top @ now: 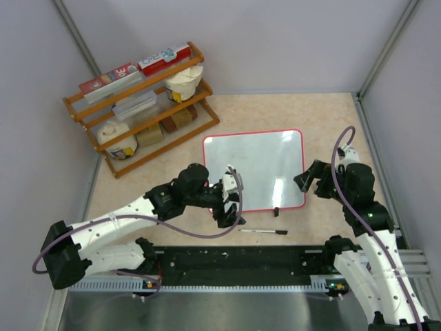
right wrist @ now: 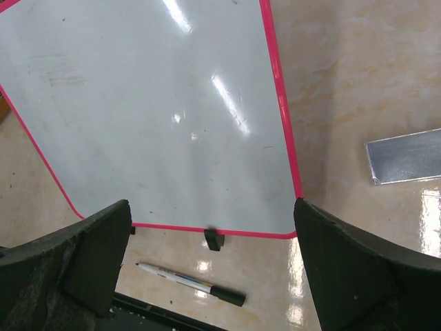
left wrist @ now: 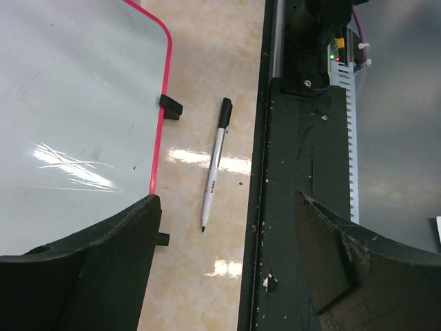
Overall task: Write a sentence on the whiteboard
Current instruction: Pick up the whiteboard marker from the center of the board.
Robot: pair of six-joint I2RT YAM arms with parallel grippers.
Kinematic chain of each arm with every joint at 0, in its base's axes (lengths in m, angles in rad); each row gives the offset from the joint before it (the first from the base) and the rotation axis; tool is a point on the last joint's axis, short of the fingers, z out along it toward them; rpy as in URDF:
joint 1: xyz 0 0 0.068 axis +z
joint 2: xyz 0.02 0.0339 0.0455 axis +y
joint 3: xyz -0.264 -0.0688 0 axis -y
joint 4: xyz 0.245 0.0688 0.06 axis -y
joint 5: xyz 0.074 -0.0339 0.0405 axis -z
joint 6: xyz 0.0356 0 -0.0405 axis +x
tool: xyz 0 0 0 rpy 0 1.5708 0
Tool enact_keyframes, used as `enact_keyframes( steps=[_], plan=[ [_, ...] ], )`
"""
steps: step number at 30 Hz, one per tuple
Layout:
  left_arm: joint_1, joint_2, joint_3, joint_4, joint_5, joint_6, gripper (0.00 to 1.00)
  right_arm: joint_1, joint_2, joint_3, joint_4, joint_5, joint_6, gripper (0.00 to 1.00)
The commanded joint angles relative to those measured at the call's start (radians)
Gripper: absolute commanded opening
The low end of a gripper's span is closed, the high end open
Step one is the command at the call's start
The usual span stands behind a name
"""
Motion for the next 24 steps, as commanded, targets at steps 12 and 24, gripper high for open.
enact_keyframes(
  steps=[12,24],
  plan=[
    [0.001,0.012,-0.053,0.158,0.127,0.148,0.91,-0.003,-0.002,0.02,0.005,-0.012,-0.006,0.99],
    [-0.004,0.154,0.062,-0.077,0.087,0.257,0.0,-0.003,0.0,0.02,0.006,-0.007,-0.006,0.99]
  ],
)
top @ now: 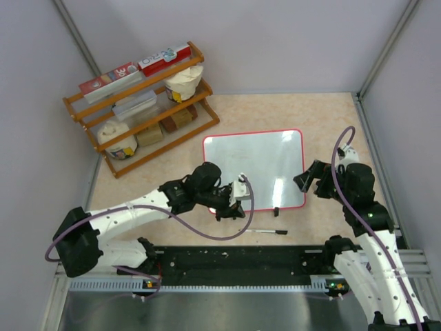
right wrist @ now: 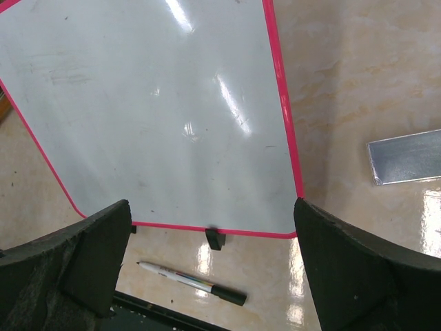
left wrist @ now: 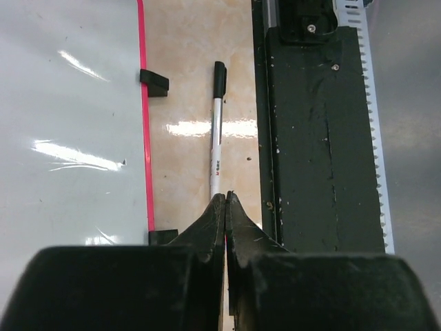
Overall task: Write a sentence on the whiteboard
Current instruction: Pick up the whiteboard marker from the center of the board.
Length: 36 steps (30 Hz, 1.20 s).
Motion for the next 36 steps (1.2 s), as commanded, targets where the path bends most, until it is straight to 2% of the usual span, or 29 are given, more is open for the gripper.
enact_keyframes(
  steps=[1,8,15,17,18,21,28,36],
  plan=[
    [-0.007,0.017,0.042,-0.036,-0.02,0.059,0.0,-0.003,0.0,0.02,0.006,0.003,-0.006,0.99],
    [-0.092,0.123,0.121,-0.13,-0.149,0.158,0.0,-0.003,0.003,0.019,0.007,0.001,-0.007,0.99],
    [-0.215,0.321,0.219,-0.142,-0.25,0.178,0.16,-0.003,0.009,0.019,0.007,0.004,-0.003,0.99],
    [-0.231,0.371,0.237,-0.137,-0.282,0.171,0.23,-0.002,0.009,0.019,0.007,0.003,-0.004,0.99],
    [-0.241,0.387,0.243,-0.136,-0.29,0.171,0.31,-0.003,0.007,0.019,0.006,0.003,-0.004,0.99],
    [-0.248,0.445,0.269,-0.137,-0.309,0.156,0.35,-0.003,0.009,0.019,0.006,0.003,-0.003,0.99],
    [-0.248,0.515,0.265,-0.098,-0.293,0.162,0.41,-0.003,0.001,0.019,0.006,0.004,-0.001,0.99],
    [-0.248,0.56,0.253,-0.082,-0.325,0.162,0.38,-0.005,-0.002,0.019,0.004,0.004,0.001,0.99]
  ],
)
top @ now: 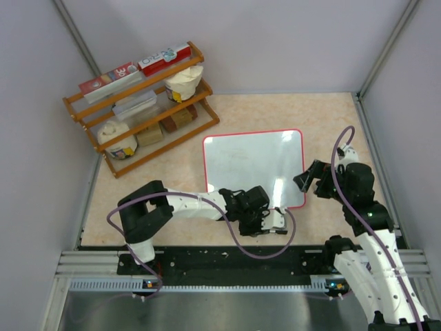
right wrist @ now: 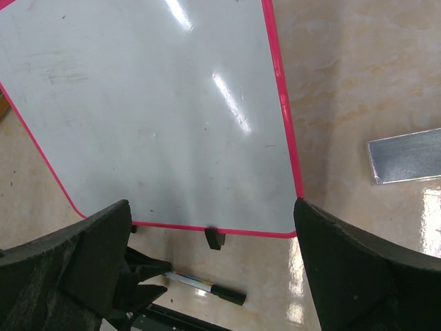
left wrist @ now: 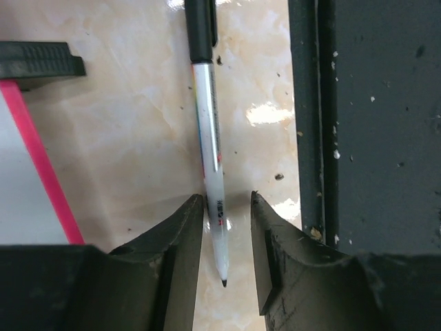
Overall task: Write a sentence on the whiteboard
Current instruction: Pick up the whiteboard marker from the center of the board.
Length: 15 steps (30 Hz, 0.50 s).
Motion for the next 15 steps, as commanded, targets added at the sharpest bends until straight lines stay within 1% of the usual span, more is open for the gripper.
enact_keyframes(
  steps=[1,5,6,9,11,15],
  plan=[
    [0.0,0.02,0.005,0.04,-0.015,0.005,0.36,-0.003,-0.007,0.019,0.003,0.005,-0.001,0.99],
    [0.0,0.042,-0.001,0.031,-0.019,0.002,0.22,-0.003,-0.007,0.019,0.005,0.007,-0.001,0.99],
    [0.0,0.049,-0.001,0.022,-0.021,-0.003,0.12,-0.003,-0.009,0.019,0.005,0.007,-0.001,0.99],
    [0.0,0.051,-0.005,0.012,-0.034,-0.004,0.0,-0.005,-0.009,0.019,0.005,0.005,-0.001,0.99],
    [0.0,0.036,-0.015,0.018,-0.038,-0.007,0.0,-0.003,-0.009,0.02,0.003,0.007,-0.001,0.99],
    [0.006,-0.058,-0.057,0.064,-0.019,-0.039,0.0,-0.003,-0.007,0.028,0.0,0.006,-0.003,0.99]
  ],
)
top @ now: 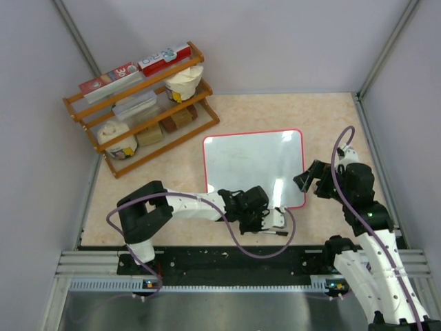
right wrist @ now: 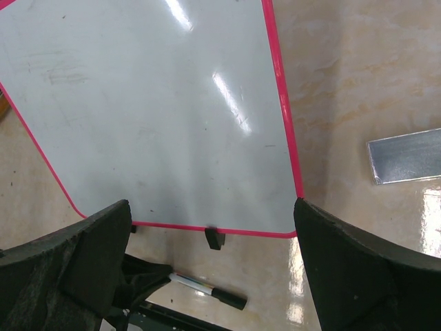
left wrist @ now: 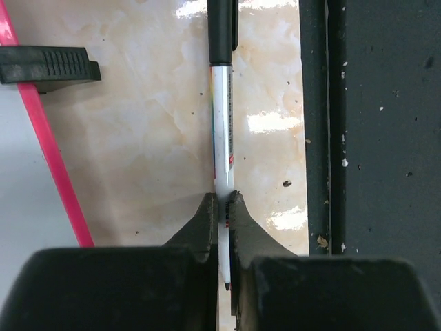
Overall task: Write a sentence on the whiteboard
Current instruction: Pick up the whiteboard marker from the center of the board.
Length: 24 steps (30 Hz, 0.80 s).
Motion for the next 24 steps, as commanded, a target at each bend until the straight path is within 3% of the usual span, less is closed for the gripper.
enact_keyframes(
  steps=[1,7,11,14,17,24],
  plan=[
    [0.01,-0.088,-0.056,0.041,0.0,-0.039,0.0,-0.003,-0.006,0.034,0.002,0.005,-0.004,0.99],
    [0.09,-0.255,-0.089,0.058,0.087,-0.139,0.0,-0.003,-0.007,0.076,0.0,-0.015,-0.012,0.99],
    [0.232,-0.345,-0.094,0.028,0.233,-0.209,0.0,-0.003,-0.018,0.116,0.034,-0.059,-0.016,0.99],
    [0.341,-0.414,-0.088,-0.006,0.323,-0.26,0.0,-0.002,0.003,0.145,0.117,-0.185,-0.003,0.99],
    [0.402,-0.477,-0.068,-0.041,0.296,-0.289,0.0,0.006,0.029,0.157,0.228,-0.304,0.046,0.99],
    [0.536,-0.591,-0.042,0.029,0.434,-0.487,0.0,0.11,0.077,0.148,0.43,-0.389,0.158,0.98]
  ],
)
